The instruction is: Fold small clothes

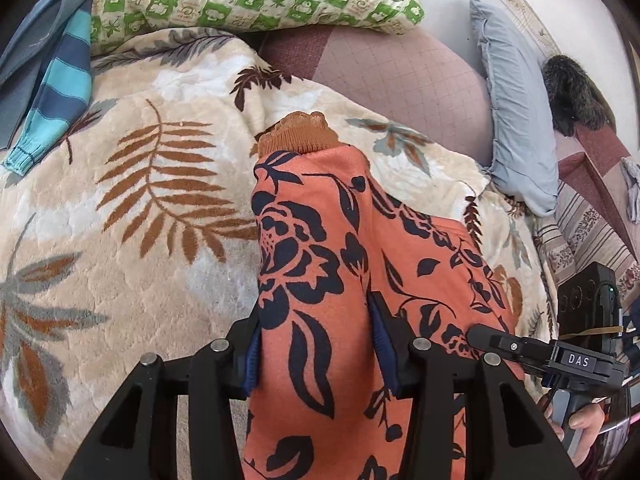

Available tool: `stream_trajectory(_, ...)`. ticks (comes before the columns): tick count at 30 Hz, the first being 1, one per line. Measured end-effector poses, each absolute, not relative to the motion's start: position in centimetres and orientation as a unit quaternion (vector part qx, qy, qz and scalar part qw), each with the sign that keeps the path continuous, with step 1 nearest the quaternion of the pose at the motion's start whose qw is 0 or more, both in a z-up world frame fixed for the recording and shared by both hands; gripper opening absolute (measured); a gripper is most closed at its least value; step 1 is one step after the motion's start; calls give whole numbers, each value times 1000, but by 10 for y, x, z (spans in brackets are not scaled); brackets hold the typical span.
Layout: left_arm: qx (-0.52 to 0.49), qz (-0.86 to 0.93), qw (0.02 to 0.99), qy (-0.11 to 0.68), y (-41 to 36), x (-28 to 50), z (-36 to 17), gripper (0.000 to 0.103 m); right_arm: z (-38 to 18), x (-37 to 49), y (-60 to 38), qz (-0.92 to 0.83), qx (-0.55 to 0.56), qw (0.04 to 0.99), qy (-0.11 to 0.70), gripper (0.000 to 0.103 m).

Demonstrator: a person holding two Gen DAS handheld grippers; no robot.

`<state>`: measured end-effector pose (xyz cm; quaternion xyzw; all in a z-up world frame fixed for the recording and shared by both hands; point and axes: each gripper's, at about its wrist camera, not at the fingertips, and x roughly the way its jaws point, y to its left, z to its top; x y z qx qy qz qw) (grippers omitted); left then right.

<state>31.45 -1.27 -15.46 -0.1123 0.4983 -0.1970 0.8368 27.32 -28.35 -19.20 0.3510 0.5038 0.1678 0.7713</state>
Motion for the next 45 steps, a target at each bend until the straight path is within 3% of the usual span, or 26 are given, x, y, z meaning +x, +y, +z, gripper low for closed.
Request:
stream_trajectory(3, -98, -182, 840, 502, -17, 317, -162, 59, -196, 276, -285, 165, 340, 774, 508, 43)
stream_trajectory(5, -77, -158, 848, 499, -19, 316, -162, 74, -197, 276, -284, 163, 332, 777, 510, 48)
stream_trajectory(7, -57, -122, 858, 496, -19, 314, -162, 93, -195, 277, -282, 149, 315, 785, 513, 60)
stream_trajectory(11, -49, -81, 868, 487, -15, 304, -157, 94, -174, 267, -273, 117, 260, 819, 499, 63)
stream_trajectory(18, 52, -10, 911, 409, -27, 242, -123, 94, -108, 203, -237, 109, 109, 904, 400, 63)
stream_trajectory(20, 66, -3, 917, 394, -29, 227, -118, 94, -105, 192, -225, 132, 103, 900, 402, 47)
stream_trajectory(21, 71, -2, 918, 391, -29, 221, -118, 94, -107, 188, -219, 138, 98, 895, 412, 33)
stream_trajectory(22, 77, 0, 917, 392, -30, 217, -120, 94, -112, 184, -214, 139, 94, 891, 423, 31)
stream_trajectory(26, 114, 6, 897, 428, -31, 214, -160, 96, -153, 178, -210, 104, 91, 862, 487, 29)
stream_trajectory(28, 85, 3, 901, 425, -24, 211, -162, 96, -164, 176, -220, 113, 122, 861, 481, 29)
stream_trajectory(37, 21, -9, 926, 376, -5, 146, -106, 96, -125, 114, -231, 109, 156, 896, 401, 31)
stream_trajectory(45, 30, -4, 949, 314, 12, 90, -47, 96, -83, 57, -219, 92, 123, 934, 323, 31)
